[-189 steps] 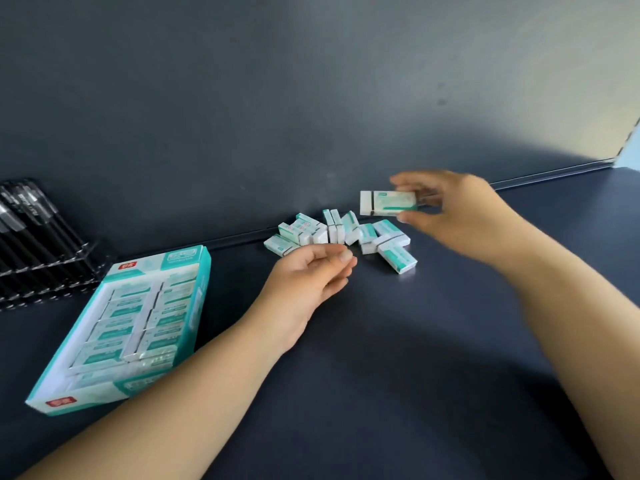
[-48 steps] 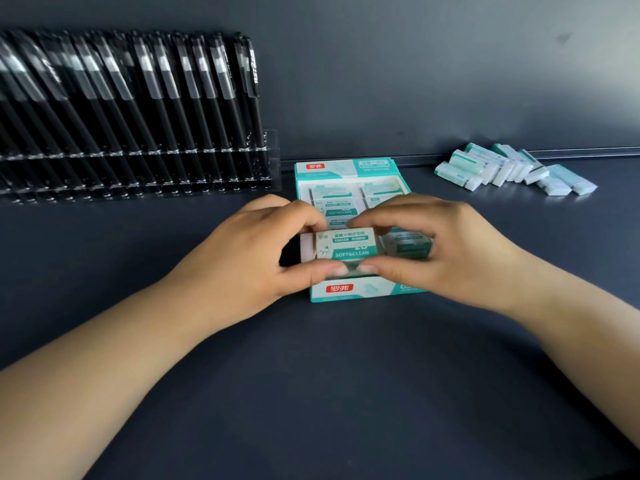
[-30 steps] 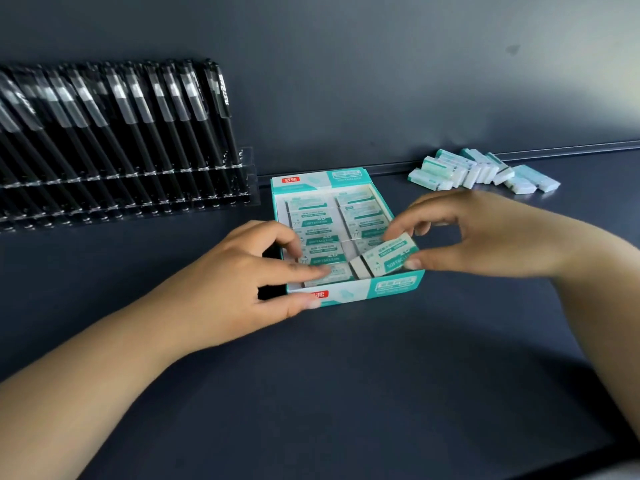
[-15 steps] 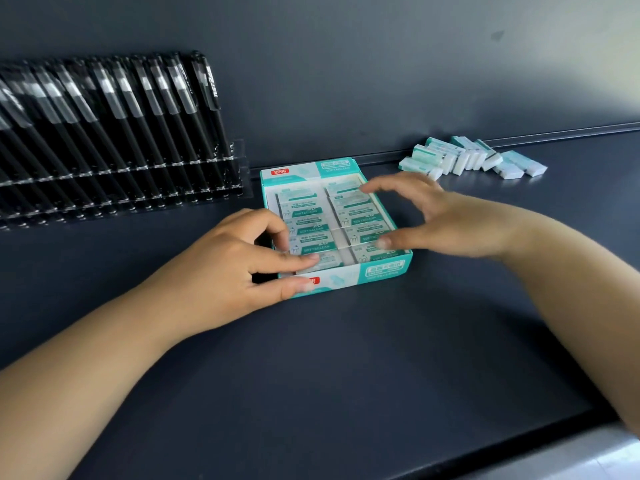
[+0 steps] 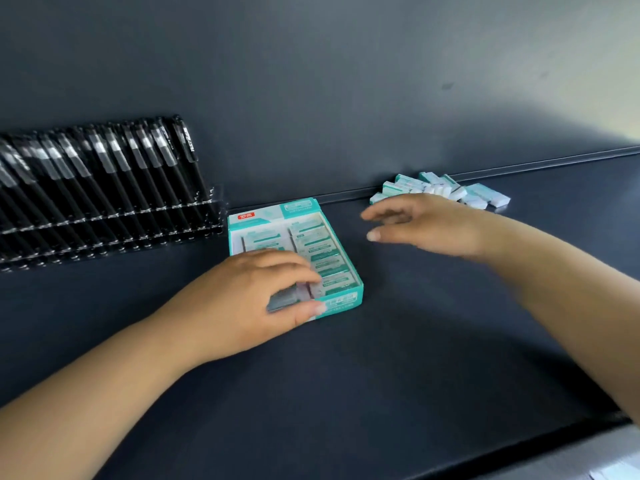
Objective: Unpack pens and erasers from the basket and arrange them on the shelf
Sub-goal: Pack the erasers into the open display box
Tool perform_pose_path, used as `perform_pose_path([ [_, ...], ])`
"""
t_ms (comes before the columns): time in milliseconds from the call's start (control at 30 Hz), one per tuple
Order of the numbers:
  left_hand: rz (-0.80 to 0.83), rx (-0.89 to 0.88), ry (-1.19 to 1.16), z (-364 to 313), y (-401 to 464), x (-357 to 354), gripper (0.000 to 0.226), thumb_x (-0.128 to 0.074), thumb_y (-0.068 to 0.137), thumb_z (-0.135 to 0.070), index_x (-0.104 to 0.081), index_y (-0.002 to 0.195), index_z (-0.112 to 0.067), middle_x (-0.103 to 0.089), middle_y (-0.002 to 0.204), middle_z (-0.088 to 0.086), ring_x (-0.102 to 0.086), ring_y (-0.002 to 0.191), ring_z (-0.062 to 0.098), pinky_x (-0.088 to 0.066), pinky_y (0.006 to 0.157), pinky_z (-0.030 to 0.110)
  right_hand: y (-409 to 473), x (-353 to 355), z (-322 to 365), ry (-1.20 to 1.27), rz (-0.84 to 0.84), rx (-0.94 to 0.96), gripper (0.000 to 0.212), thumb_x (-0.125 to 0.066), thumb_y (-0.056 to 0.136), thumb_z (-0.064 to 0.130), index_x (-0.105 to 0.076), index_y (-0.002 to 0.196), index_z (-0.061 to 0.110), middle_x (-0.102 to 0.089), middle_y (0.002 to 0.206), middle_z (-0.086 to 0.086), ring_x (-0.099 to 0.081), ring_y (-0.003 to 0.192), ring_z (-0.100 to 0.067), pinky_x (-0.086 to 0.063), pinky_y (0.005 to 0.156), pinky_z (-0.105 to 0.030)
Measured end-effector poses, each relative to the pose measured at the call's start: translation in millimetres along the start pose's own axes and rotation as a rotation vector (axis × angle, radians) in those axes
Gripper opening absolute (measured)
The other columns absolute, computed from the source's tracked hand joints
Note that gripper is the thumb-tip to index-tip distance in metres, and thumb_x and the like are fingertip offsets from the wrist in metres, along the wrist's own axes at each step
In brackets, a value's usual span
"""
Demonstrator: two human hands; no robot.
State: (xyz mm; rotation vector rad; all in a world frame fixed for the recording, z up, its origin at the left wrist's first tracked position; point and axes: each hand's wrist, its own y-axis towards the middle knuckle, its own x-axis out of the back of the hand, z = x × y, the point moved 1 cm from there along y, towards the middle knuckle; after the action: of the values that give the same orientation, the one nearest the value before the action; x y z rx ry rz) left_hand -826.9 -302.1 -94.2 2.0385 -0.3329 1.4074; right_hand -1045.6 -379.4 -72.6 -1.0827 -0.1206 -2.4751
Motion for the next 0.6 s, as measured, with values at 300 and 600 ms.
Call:
perform_pose_path([
  [300, -0.065, 0.451, 0.060, -49, 70, -22, 0.039, -0.041, 0.080, -0.063, -0.064, 0.095, -0.035, -0.055, 0.088, -0.027, -0.047, 0.095, -0.005, -0.033, 0.080, 0.011, 71, 36, -70, -0.582, -0.257, 0.033, 0.037, -0.050, 0.087, 0.047, -0.066, 0.105, 0.019, -0.051, 0.117, -0.007, -0.040, 0.118, -0.026, -0.033, 0.097, -0.032],
  [600, -0.067, 0.684, 0.075, -64, 79, -35, 0.024, -0.048, 0.088, -0.046, -0.063, 0.099, -0.031, -0.049, 0.083, -0.028, -0.044, 0.086, -0.001, -0.030, 0.073, 0.005, 62, 35, -68, -0.427, -0.148, 0.095, 0.026, -0.059, 0.083, 0.042, -0.065, 0.103, 0.028, -0.040, 0.128, 0.001, -0.027, 0.125, -0.022, -0.022, 0.103, -0.031],
])
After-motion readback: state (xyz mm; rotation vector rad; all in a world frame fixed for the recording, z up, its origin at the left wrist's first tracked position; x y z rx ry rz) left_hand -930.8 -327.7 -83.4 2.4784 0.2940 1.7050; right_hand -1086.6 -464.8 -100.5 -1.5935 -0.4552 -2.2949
